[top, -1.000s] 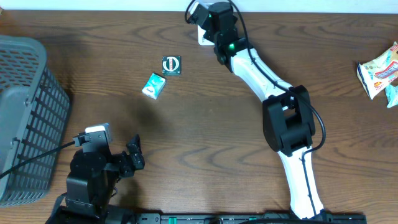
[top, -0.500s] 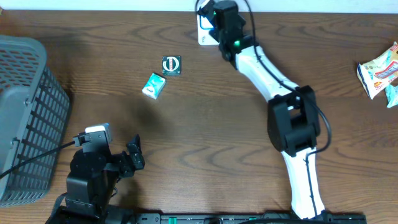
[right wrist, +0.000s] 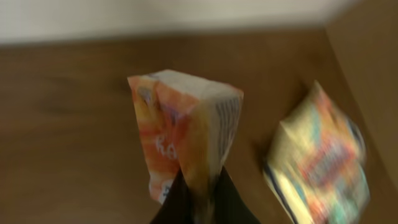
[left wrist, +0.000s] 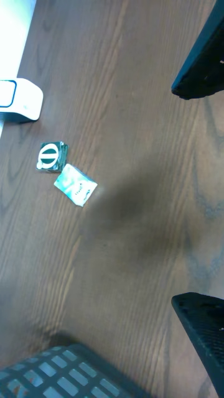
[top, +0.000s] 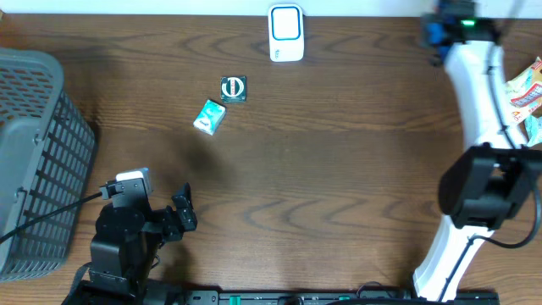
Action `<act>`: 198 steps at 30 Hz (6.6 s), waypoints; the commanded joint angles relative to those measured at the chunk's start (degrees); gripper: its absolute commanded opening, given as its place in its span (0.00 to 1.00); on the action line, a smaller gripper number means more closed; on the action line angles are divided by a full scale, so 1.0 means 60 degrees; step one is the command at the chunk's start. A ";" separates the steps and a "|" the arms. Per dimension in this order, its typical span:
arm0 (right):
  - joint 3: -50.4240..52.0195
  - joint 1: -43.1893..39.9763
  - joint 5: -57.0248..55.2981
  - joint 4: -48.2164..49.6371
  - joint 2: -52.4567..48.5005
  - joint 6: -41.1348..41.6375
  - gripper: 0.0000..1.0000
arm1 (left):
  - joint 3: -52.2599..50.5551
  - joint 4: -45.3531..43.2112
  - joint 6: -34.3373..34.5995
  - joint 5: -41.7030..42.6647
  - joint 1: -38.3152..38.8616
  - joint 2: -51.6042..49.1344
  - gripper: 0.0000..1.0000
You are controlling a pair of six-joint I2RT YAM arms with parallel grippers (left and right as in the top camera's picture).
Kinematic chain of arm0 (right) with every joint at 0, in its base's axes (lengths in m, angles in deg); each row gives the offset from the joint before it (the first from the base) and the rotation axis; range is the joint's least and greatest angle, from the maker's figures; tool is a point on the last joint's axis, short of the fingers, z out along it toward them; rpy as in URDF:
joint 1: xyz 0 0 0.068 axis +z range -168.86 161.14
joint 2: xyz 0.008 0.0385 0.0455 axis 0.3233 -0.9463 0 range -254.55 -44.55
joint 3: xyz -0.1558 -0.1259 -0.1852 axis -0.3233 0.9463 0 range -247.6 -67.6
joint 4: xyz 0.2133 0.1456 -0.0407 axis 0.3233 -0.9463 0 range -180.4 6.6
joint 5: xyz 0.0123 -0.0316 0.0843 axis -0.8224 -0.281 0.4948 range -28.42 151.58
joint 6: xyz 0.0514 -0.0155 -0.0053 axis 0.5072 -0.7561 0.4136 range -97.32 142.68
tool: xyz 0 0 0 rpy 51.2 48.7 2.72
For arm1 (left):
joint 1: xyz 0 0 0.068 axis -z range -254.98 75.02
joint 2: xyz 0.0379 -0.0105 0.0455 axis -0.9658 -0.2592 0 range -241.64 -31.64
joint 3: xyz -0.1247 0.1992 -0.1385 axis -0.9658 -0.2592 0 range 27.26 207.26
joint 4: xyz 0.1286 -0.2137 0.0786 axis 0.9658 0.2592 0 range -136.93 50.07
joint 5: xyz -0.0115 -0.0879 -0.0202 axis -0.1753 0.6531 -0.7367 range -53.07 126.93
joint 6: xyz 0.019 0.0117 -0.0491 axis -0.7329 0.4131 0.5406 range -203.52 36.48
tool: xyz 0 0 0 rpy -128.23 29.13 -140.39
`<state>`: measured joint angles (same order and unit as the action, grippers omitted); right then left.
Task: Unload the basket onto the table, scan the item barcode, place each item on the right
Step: 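Carry the tissue pack to the right edge and release it, then move the right gripper to the teal tissue pack, then grasp the teal tissue pack with the right gripper, then lift the teal tissue pack toward the scanner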
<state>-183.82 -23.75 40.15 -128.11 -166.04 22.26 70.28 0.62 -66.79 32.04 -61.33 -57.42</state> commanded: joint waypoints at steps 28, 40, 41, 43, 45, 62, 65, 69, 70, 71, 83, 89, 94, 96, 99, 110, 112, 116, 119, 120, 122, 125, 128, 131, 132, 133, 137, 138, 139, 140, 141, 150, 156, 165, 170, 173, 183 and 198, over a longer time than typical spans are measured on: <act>0.2903 -0.4914 0.0601 -0.0783 -0.0087 0.6135 0.02 | -0.0011 -0.0015 0.0051 -0.0124 -0.0004 0.0015 0.98; 0.4080 -0.4911 0.1756 0.1198 -0.0087 0.5985 0.02 | -0.0011 -0.0015 0.0051 -0.0124 -0.0004 0.0011 0.98; 0.4080 -0.4911 0.2011 0.1224 -0.0087 0.5989 0.03 | -0.0011 -0.0015 0.0051 -0.0124 -0.0004 0.0015 0.98; 0.4080 -0.4911 0.2393 0.1275 -0.0087 0.5985 0.03 | -0.0011 -0.0015 0.0051 -0.0124 -0.0004 0.0015 0.98; 0.4076 -0.4911 0.2659 0.1293 -0.0084 0.5912 0.24 | -0.0011 -0.0015 0.0051 -0.0124 -0.0004 0.0011 0.98; 0.4065 -0.4841 0.3184 0.1315 0.2146 0.4557 0.77 | -0.0011 -0.0015 0.0051 -0.0124 0.0000 0.0015 0.98; 0.4065 -0.4787 0.3836 0.1348 0.2812 0.4561 0.78 | -0.0011 -0.0015 0.0051 -0.0124 -0.0004 0.0015 0.98; 0.4065 -0.4666 0.5661 0.1348 0.3421 0.4554 0.64 | -0.0011 -0.0015 0.0051 -0.0124 -0.0004 0.0015 0.98; 0.4065 -0.4619 0.6204 0.1348 0.3472 0.4550 0.60 | -0.0011 -0.0015 0.0051 -0.0124 -0.0004 0.0011 0.98; 0.4065 -0.4550 0.6808 0.1351 0.3483 0.4462 0.59 | -0.0011 -0.0015 0.0051 -0.0124 -0.0004 0.0011 0.98; 0.4084 -0.0951 0.9989 0.1807 0.2514 0.1490 0.78 | -0.0011 -0.0015 0.0051 -0.0124 -0.0004 0.0015 0.98; 0.4080 0.1461 1.0003 0.3840 0.1366 0.3224 0.75 | -0.0011 -0.0015 0.0051 -0.0124 -0.0004 0.0015 0.98; 0.3934 0.3271 1.0448 0.5898 0.0237 0.4841 0.75 | -0.0011 -0.0015 0.0051 -0.0124 -0.0004 0.0015 0.98; 0.3683 0.3858 1.0666 0.6484 -0.0270 0.5402 0.75 | -0.0011 -0.0015 0.0051 -0.0124 -0.0004 0.0011 0.98; 0.2987 0.4652 1.0666 0.6666 -0.1188 0.5982 0.74 | -0.0011 -0.0015 0.0051 -0.0124 -0.0004 0.0015 0.98; 0.1931 0.6277 0.9256 0.6328 -0.2816 0.6783 0.59 | -0.0011 -0.0015 0.0051 -0.0124 -0.0004 0.0015 0.98; 0.1931 0.6419 0.8980 0.6222 -0.2816 0.6787 0.58 | -0.0011 -0.0015 0.0051 -0.0124 0.0000 0.0015 0.98; 0.1934 0.6783 0.8222 0.5763 -0.2820 0.7071 0.59 | -0.0011 -0.0015 0.0051 -0.0124 -0.0004 0.0015 0.98; 0.1934 0.7104 0.7417 0.5370 -0.2863 0.7107 0.59 | -0.0011 -0.0015 0.0051 -0.0124 -0.0004 0.0015 0.98; 0.1934 0.7198 0.7133 0.5231 -0.2863 0.7155 0.57 | -0.0011 -0.0015 0.0051 -0.0124 -0.0004 0.0015 0.98; 0.1934 0.7351 0.6630 0.5013 -0.2863 0.7380 0.54 | -0.0011 -0.0015 0.0051 -0.0124 -0.0004 0.0015 0.98; 0.1934 0.7519 0.6262 0.4987 -0.2863 0.7650 0.51 | -0.0011 -0.0015 0.0051 -0.0124 0.0000 0.0015 0.98; 0.1934 0.7610 0.6033 0.4991 -0.2863 0.7719 0.45 | -0.0011 -0.0015 0.0051 -0.0124 -0.0004 0.0015 0.98; 0.1934 0.7646 0.5566 0.4972 -0.2863 0.7712 0.44 | -0.0011 -0.0015 0.0051 -0.0124 -0.0004 0.0015 0.98; 0.1934 0.7643 0.5439 0.4972 -0.2863 0.7712 0.43 | -0.0011 -0.0015 0.0051 -0.0124 0.0000 0.0015 0.98; 0.1934 0.7643 0.5355 0.4972 -0.2863 0.7708 0.40 | -0.0011 -0.0015 0.0051 -0.0124 -0.0004 0.0015 0.98; 0.1934 0.7530 0.5348 0.4980 -0.2863 0.7610 0.29 | -0.0011 -0.0015 0.0051 -0.0124 -0.0004 0.0015 0.98; 0.1934 0.7486 0.5366 0.4976 -0.2863 0.7493 0.28 | -0.0011 -0.0015 0.0051 -0.0124 -0.0004 0.0015 0.98; 0.1934 0.7431 0.5472 0.4976 -0.2860 0.7289 0.24 | -0.0011 -0.0015 0.0051 -0.0124 -0.0004 0.0015 0.98; 0.1934 0.7362 0.5654 0.4972 -0.2852 0.7114 0.17 | -0.0011 -0.0015 0.0051 -0.0124 -0.0004 0.0015 0.98; 0.1934 0.7278 0.5898 0.4936 -0.2838 0.6961 0.08 | -0.0011 -0.0015 0.0051 -0.0124 -0.0004 0.0015 0.98; 0.1934 0.6131 0.7446 0.2736 -0.2058 0.5453 0.01 | -0.0011 -0.0015 0.0051 -0.0124 -0.0004 0.0011 0.98; 0.1934 0.5625 0.7555 0.0350 -0.1228 0.3166 0.01 | -0.0011 -0.0015 0.0051 -0.0124 -0.0004 0.0015 0.98; 0.1934 0.5410 0.7151 -0.1049 -0.0951 0.2269 0.36 | -0.0011 -0.0015 0.0051 -0.0124 -0.0004 0.0015 0.98; 0.1934 0.5486 0.6615 -0.0710 -0.0987 0.2269 0.57 | -0.0011 -0.0015 0.0051 -0.0124 0.0000 0.0011 0.97; 0.1945 0.5519 0.5887 -0.0692 -0.1020 0.2273 0.61 | -0.0011 -0.0015 0.0051 -0.0124 -0.0004 0.0015 0.98; 0.2677 0.5774 0.5694 0.0015 -0.1024 0.2601 0.57 | -0.0011 -0.0015 0.0051 -0.0124 -0.0004 0.0015 0.98; 0.3781 0.6218 0.5286 0.1275 -0.0998 0.3217 0.19 | -0.0011 -0.0015 0.0051 -0.0124 -0.0004 0.0015 0.98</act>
<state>-162.60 13.65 73.20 -119.87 -172.40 40.90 70.28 0.62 -66.79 32.04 -61.33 -57.42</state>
